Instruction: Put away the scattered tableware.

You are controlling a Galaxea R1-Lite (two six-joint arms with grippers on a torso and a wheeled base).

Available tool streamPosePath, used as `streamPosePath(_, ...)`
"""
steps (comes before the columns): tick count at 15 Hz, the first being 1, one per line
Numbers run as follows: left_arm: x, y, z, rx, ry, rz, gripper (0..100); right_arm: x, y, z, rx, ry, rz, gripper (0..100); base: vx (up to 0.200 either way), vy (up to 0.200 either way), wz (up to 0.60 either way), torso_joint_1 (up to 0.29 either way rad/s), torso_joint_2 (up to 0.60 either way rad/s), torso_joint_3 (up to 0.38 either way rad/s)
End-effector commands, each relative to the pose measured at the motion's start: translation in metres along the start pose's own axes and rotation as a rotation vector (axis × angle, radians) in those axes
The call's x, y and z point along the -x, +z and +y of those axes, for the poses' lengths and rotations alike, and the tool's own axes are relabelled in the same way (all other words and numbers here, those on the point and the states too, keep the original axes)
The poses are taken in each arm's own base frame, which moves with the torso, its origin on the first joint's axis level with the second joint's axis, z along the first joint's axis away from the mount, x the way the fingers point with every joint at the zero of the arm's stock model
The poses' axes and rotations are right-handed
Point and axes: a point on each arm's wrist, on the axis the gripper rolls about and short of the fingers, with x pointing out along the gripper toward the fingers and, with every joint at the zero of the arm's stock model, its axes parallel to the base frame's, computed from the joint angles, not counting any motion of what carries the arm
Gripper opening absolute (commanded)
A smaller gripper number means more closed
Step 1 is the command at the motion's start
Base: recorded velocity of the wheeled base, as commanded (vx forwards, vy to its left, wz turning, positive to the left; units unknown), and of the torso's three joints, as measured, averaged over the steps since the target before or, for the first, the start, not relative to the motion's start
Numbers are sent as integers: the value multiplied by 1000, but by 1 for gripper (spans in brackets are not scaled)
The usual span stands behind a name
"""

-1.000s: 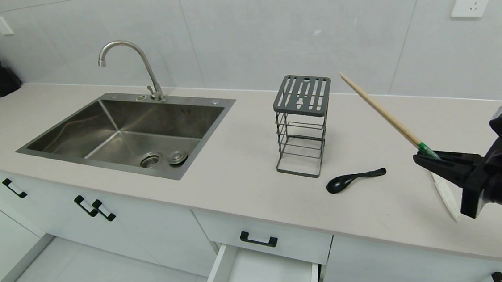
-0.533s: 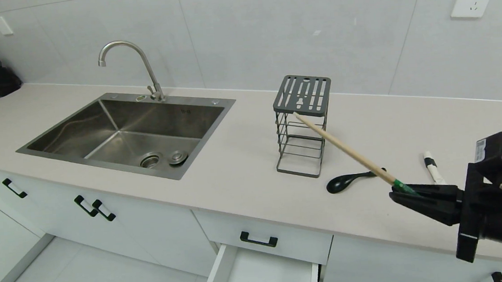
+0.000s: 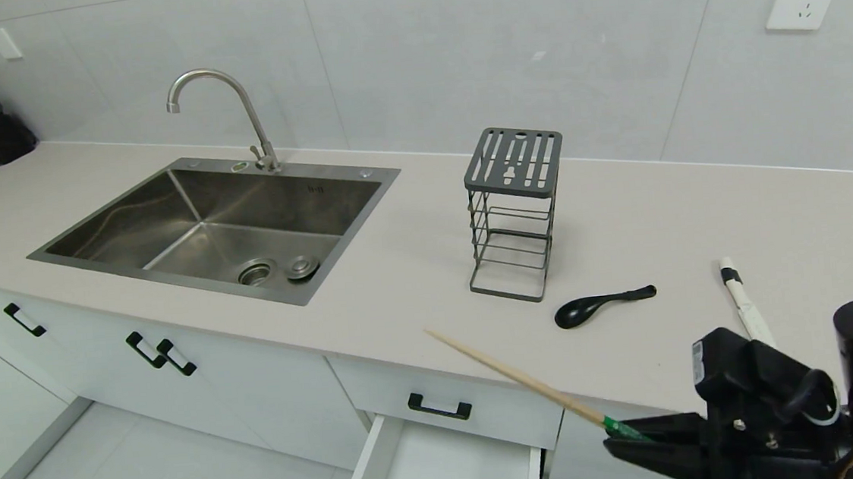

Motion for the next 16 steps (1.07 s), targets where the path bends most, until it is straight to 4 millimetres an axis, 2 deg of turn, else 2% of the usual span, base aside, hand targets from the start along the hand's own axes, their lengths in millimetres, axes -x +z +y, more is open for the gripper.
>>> streamPosePath(1,0,0,0,0,0,0,100,-14,-8,12,-29,53,58,0,0,0,0,0,0,0)
streamPosePath(4,0,0,0,0,0,0,100,-32,-5,11,-28,29,59,0,0,0,0,0,0,0)
streamPosePath(7,0,0,0,0,0,0,100,-58,-1,33,37,-189,96,0,0,0,0,0,0,0)
streamPosePath(9,0,0,0,0,-1,0,100,-66,-2,49,79,-306,132,0,0,0,0,0,0,0)
streamPosePath(12,0,0,0,0,0,0,100,-67,6,58,55,-177,55,0,0,0,0,0,0,0)
streamPosePath(13,0,0,0,0,0,0,100,-65,8,62,59,-76,16,0,0,0,0,0,0,0)
streamPosePath(16,0,0,0,0,0,0,100,-61,7,65,196,68,-8,0,0,0,0,0,0,0)
